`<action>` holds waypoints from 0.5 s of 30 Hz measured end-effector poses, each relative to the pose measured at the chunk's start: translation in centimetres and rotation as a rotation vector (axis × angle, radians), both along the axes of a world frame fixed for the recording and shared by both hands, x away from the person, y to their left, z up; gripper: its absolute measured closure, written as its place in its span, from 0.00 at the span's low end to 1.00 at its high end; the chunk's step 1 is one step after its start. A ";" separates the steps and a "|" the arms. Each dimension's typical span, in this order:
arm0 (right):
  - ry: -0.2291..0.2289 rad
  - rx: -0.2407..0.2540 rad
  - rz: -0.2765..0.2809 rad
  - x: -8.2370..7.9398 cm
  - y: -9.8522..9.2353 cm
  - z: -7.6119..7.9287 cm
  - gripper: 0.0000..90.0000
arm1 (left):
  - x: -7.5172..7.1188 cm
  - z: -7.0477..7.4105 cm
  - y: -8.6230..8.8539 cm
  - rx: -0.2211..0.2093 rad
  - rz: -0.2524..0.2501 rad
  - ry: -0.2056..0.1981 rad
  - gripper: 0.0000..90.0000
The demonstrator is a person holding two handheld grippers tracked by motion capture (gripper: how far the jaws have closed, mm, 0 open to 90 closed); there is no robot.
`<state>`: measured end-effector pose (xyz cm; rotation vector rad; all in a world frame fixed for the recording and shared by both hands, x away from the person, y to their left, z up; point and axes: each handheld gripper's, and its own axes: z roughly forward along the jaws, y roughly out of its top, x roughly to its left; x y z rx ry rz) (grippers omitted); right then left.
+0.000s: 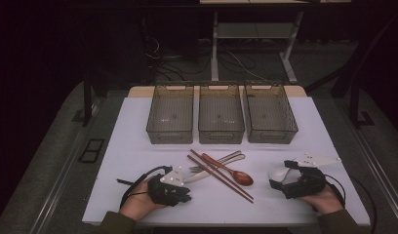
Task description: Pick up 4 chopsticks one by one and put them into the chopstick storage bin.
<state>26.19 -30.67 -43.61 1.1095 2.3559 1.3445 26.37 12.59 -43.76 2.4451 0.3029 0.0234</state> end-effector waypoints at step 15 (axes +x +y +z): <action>0.000 0.000 0.000 0.0 0.0 0.0 0.01 | 0.2 0.0 0.0 -0.001 0.003 -0.013 0.84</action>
